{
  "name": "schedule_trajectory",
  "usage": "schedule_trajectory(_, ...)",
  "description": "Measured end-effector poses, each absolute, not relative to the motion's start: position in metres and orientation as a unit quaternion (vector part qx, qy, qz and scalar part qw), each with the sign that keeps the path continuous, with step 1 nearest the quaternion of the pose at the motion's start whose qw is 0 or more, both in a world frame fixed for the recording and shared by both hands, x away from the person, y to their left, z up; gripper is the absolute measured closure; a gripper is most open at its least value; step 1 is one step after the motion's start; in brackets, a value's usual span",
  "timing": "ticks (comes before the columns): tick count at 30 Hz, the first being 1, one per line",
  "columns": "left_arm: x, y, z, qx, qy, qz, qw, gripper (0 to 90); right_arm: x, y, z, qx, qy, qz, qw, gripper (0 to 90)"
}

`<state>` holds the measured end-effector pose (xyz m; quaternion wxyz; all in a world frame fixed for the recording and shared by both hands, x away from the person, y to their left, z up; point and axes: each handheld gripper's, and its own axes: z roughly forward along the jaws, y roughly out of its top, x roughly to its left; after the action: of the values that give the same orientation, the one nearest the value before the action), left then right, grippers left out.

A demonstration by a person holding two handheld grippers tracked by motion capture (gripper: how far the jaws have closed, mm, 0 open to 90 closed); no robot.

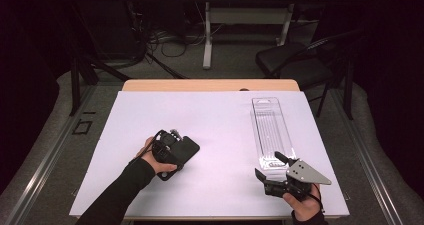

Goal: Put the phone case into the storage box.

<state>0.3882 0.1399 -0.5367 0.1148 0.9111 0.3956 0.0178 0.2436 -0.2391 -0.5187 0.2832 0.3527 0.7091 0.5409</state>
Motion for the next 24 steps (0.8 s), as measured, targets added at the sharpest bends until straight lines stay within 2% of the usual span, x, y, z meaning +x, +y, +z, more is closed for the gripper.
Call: schedule_trajectory(24,0.3901,0.1333,-0.5357,0.911,0.403,0.020,0.086,12.1,0.2439,-0.2393,-0.5194,0.354,0.711,0.539,0.283,14.3)
